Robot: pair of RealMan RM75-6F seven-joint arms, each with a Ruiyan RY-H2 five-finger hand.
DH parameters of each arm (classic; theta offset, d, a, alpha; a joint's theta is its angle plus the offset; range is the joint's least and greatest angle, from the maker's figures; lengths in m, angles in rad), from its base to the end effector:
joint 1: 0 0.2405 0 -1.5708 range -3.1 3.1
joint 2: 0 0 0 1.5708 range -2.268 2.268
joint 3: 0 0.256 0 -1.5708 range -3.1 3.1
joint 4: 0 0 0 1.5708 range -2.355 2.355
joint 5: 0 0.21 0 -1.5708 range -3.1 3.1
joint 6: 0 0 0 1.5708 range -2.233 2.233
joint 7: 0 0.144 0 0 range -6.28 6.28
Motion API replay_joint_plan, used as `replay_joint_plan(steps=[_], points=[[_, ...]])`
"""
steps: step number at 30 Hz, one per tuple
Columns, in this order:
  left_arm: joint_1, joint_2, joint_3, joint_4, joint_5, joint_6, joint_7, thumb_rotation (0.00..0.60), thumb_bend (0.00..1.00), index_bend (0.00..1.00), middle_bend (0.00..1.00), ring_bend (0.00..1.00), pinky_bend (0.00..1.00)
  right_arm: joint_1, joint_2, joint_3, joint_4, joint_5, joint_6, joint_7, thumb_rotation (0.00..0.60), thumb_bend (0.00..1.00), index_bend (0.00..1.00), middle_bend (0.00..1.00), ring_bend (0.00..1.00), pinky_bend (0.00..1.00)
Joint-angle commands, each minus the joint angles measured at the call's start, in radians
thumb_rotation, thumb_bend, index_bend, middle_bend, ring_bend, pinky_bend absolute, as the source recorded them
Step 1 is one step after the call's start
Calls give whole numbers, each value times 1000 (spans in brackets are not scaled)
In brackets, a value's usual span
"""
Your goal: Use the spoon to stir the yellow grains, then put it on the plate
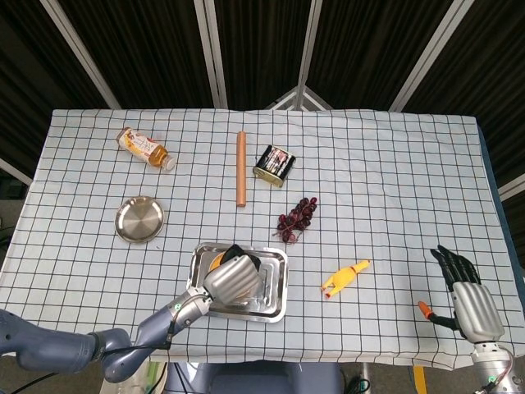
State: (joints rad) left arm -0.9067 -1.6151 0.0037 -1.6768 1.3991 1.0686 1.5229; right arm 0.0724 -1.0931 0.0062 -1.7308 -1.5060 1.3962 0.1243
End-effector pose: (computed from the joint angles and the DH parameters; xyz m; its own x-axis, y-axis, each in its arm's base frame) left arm -0.0479 0.2612 -0.0507 0.7462 -0.6388 0.1876 -0.2095 -0.4928 -0.8446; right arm -0.2979 -0.1649 0.1386 0.1886 -0.1449 0.9713 -0.9812 0.0131 0.1924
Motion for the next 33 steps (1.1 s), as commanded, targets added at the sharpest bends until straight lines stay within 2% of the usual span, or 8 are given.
replay_joint_plan(steps=[1,16,33], points=[[4,6,0,10,-8,-5,0,600,586,811,1000,1000,1000,0,0,-1,-1,0,-1,1,600,317,0,0,0,0],[26,41,16,40,7,-5,-19,600,586,812,1000,1000,1000,0,-1,-2,-5,2,-3,-6,600,317,0,0,0,0],[38,108,-6,12,31,4,-39,600,586,812,1000,1000,1000,0,-1,-2,-8,6,-8,-4,600,317,0,0,0,0]])
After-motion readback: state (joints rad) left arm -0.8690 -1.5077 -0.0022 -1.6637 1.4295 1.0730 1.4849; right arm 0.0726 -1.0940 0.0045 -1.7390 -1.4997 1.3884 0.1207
